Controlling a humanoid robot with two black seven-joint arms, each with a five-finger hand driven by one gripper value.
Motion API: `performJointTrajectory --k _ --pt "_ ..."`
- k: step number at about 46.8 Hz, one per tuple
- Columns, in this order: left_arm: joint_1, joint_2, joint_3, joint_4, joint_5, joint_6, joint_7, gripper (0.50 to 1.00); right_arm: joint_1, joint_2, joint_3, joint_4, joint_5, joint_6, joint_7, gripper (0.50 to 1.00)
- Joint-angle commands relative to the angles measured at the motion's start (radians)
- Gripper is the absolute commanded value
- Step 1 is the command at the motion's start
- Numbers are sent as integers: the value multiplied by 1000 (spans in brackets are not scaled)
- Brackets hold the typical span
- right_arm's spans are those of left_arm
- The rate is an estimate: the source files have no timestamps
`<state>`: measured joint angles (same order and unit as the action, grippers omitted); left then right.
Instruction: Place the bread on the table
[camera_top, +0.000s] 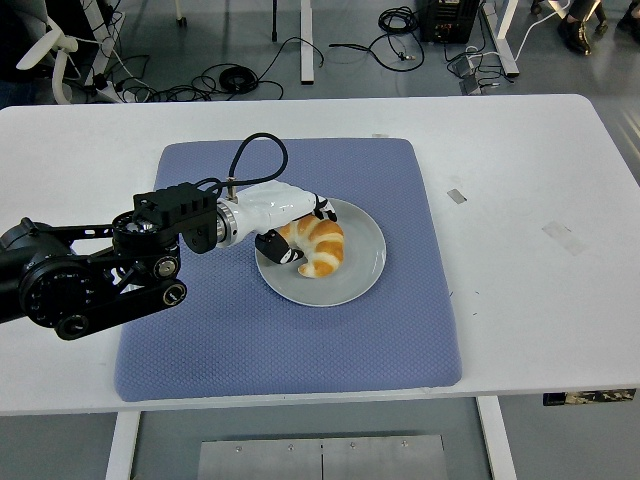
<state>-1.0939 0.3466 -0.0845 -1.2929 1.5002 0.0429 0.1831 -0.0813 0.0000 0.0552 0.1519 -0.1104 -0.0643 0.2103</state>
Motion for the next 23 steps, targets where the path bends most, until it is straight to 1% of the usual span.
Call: performJointTrajectory --k 1,5,12,23 --pt "-1 0 -3 0 0 0 -2 709 0 0 0 0 0 0 0 1000" --pt "-1 2 -4 0 -3 0 -2 681 0 0 0 0 0 0 0 1000" --pt "-6 8 -11 0 -26 2 -2 661 0 0 0 0 0 0 0 1000" --pt "-30 20 -41 -2 -46 0 -2 652 0 0 0 0 0 0 0 1000"
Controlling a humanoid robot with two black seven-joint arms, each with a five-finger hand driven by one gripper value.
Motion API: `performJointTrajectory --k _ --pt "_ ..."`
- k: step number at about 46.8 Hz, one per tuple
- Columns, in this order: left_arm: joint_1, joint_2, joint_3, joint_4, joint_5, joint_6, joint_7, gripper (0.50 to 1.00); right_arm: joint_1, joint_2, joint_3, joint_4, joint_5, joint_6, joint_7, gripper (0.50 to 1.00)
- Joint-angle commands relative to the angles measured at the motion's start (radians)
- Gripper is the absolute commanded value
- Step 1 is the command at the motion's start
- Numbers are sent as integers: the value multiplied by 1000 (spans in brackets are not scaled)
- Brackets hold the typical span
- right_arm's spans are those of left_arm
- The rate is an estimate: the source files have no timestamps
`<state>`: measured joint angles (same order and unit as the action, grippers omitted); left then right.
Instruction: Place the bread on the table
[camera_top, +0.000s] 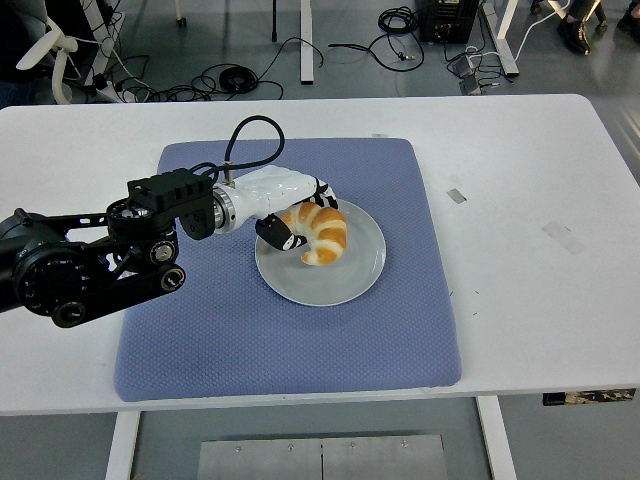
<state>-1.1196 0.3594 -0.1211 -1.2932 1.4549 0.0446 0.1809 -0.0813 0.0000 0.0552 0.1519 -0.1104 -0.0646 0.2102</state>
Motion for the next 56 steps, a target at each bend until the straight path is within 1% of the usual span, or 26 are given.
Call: performJointTrajectory --k 1,7,15,25,31,35,42,46,56 --pt "-5 13 -8 -1 -1 0 0 652 0 0 0 0 0 0 0 1000" --pt "-3 50 -28 -4 -14 0 0 648 0 0 0 0 0 0 1 1000" --pt "-3 119 -63 -17 -31 1 -3 646 0 0 0 0 0 0 0 1000" --pt "14 193 -84 -17 -31 18 -21 646 0 0 0 0 0 0 0 1000" --pt "30 236 -78 -17 -25 47 -37 646 0 0 0 0 0 0 0 1000" --pt "47 259 -77 -17 -21 78 -47 648 0 0 0 0 0 0 0 1000" --pt "70 292 -72 -17 -21 126 -80 648 0 0 0 0 0 0 0 1000" --pt "93 302 -72 -17 -21 149 -104 648 0 0 0 0 0 0 0 1000" --pt "142 303 -66 -14 -16 227 -155 649 0 0 0 0 0 0 0 1000"
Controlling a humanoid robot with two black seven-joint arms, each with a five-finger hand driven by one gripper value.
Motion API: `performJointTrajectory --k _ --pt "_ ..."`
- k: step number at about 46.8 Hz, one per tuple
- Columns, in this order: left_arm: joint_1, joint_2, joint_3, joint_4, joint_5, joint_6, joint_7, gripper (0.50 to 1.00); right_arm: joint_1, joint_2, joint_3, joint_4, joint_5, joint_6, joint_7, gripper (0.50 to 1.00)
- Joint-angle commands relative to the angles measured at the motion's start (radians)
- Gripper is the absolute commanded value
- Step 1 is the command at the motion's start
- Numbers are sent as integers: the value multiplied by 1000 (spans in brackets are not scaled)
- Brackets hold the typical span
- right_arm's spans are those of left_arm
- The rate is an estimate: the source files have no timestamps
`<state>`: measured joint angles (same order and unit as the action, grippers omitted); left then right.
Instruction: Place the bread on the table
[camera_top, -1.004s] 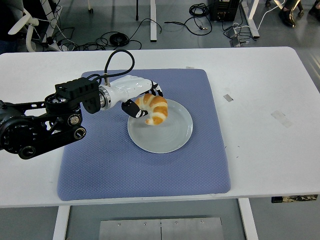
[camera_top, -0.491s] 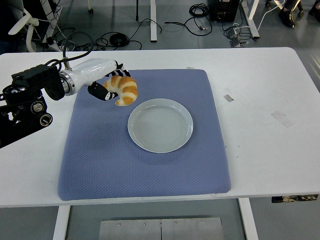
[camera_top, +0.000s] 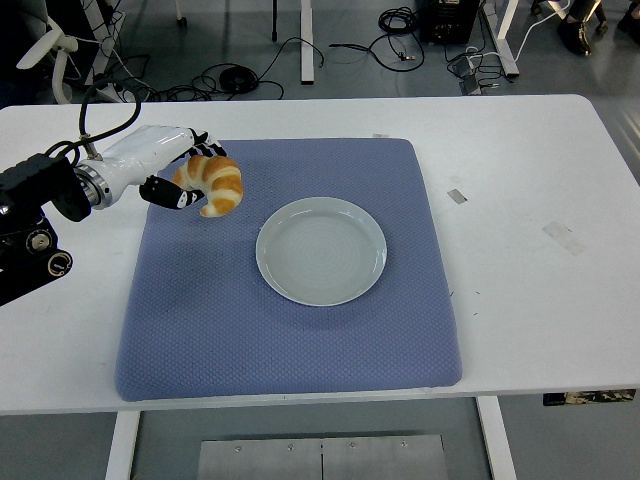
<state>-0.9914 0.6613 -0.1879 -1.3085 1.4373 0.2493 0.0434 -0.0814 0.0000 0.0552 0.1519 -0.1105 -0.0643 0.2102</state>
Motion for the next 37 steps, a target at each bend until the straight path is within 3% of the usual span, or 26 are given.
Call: performJointTrajectory --k 1,37 --pt "19 0 1 2 2 30 -22 649 0 0 0 0 0 0 1 1000" --pt "66 26 94 71 5 171 -65 675 0 0 0 0 0 0 0 1000"
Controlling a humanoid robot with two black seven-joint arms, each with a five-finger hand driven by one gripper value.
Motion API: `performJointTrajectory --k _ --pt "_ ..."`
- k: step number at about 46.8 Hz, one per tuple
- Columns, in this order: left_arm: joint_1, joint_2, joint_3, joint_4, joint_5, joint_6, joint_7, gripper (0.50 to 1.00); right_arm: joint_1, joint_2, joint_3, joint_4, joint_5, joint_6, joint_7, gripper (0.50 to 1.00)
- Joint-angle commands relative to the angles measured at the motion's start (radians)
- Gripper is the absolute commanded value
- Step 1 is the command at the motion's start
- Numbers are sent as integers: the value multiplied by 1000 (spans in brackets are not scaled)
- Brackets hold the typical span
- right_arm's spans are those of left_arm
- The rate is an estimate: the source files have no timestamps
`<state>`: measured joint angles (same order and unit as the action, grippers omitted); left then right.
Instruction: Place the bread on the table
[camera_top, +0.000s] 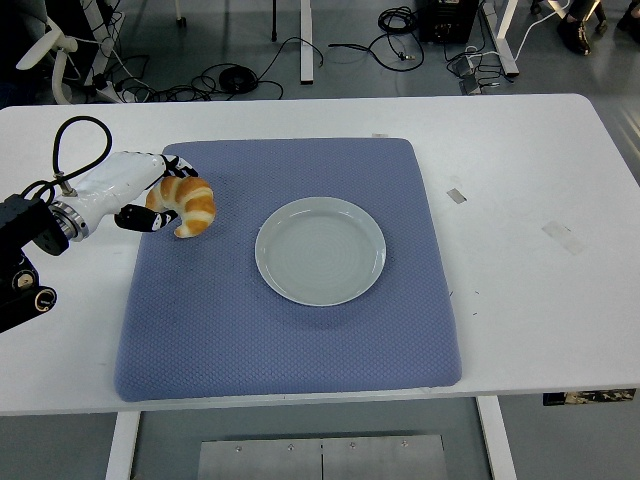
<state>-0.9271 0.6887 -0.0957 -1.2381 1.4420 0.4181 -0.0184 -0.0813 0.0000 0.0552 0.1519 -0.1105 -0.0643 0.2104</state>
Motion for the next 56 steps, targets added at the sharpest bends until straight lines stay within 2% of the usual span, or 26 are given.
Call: performJointTrajectory --k 1,5,12,18,34,39,46,56 --pt "2 -1 2 0 0 2 -3 680 0 0 0 0 0 0 1 1000" --pt "4 -1 2 0 -2 4 -3 723 0 0 0 0 0 0 0 1000" --pt "5 -1 -1 -1 -6 8 -3 889 0 0 0 0 0 0 1 1000" --pt "4 -1 -1 -1 -12 10 -5 949 0 0 0 0 0 0 0 1000" --pt "-2 9 -24 -7 -41 10 -14 965 0 0 0 0 0 0 0 1000" --pt "-10 22 -78 -12 -118 4 -21 965 0 0 0 0 0 0 0 1000" --pt "-9 25 -185 -12 -268 -2 -69 965 0 0 0 0 0 0 0 1000" --pt "-15 37 -254 -15 -525 -9 -75 963 0 0 0 0 0 0 0 1000"
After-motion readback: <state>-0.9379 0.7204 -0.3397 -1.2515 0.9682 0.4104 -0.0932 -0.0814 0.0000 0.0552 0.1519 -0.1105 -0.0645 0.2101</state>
